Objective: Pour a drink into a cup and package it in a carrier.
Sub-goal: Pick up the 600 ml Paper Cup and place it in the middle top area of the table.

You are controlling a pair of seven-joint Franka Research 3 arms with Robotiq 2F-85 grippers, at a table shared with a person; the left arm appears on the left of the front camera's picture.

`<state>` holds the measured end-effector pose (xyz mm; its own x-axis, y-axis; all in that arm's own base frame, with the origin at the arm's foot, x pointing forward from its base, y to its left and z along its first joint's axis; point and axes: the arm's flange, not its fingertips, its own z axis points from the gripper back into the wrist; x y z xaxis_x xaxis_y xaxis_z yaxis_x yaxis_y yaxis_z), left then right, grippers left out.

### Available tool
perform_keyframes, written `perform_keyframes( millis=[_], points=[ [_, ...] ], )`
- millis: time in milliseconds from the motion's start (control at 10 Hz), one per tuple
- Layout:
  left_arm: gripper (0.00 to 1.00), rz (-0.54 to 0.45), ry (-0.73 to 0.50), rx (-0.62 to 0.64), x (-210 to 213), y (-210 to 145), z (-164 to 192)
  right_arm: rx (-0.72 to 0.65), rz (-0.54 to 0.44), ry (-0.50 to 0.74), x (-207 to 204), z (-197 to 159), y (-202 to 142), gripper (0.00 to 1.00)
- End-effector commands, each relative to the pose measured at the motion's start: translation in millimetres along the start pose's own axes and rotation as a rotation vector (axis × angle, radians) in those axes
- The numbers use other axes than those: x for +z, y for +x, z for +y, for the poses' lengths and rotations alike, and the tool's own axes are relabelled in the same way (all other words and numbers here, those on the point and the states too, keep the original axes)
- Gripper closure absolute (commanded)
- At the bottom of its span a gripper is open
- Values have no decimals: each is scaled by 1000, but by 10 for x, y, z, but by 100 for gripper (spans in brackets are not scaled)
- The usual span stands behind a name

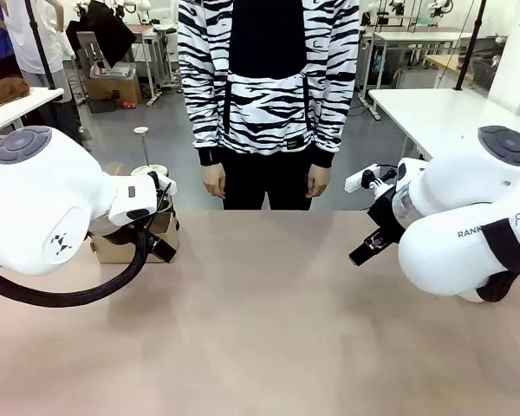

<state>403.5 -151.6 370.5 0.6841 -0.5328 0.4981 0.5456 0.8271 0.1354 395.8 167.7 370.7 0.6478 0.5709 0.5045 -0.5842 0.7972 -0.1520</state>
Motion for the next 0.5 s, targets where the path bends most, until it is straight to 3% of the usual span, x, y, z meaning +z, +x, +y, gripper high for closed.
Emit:
perform_keyframes(
  millis=[0, 400],
  points=[
    [0, 0, 0, 0, 0, 0, 0, 0, 0, 0, 1, 0, 1, 0],
    [0, 0, 0, 0, 0, 0, 0, 0, 0, 0, 1, 0, 1, 0]
  ],
)
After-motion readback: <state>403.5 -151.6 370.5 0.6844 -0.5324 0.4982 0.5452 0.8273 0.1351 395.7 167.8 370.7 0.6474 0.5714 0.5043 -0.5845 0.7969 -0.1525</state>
